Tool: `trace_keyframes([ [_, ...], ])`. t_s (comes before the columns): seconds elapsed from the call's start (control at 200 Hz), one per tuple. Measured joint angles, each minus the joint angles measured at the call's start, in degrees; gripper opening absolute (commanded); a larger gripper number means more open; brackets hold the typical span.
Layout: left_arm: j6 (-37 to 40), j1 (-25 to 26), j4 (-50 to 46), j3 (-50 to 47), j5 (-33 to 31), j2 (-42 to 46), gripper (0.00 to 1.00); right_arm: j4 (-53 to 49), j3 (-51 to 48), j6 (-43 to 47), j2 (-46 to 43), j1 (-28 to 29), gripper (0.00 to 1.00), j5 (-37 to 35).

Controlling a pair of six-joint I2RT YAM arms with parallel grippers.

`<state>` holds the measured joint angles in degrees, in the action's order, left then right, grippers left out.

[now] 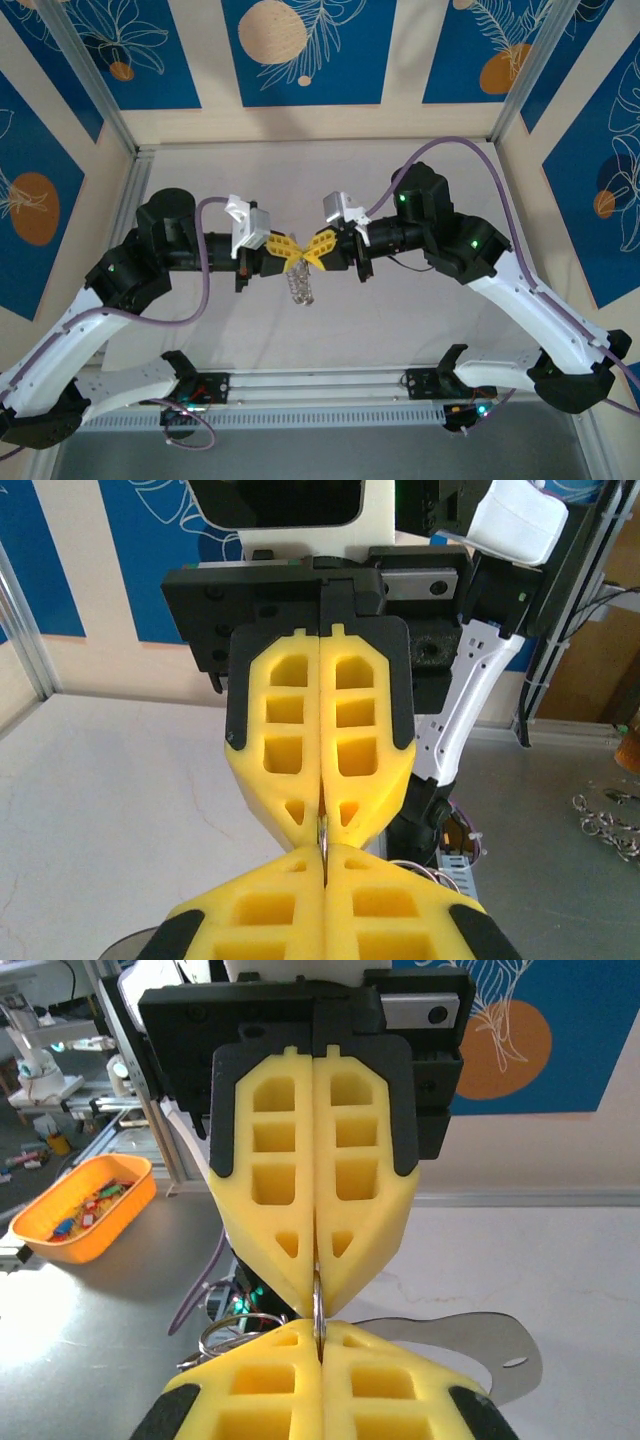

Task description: Put the keys on the keyring

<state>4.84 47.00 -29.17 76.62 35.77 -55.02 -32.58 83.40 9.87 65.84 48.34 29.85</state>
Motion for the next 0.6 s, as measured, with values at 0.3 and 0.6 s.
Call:
trace_keyframes([
  [0.3,0.3,-0.1,0.3,-1.1,-4.7,0.5,0.34,-9.3,7.8,5.6,3.8,0.6,0.00,-8.1],
  [0.6,6.5,-0.1,-13.4,6.4,-10.3,-3.9,0.47,-22.3,19.4,13.1,10.2,3.5,0.00,-20.8],
])
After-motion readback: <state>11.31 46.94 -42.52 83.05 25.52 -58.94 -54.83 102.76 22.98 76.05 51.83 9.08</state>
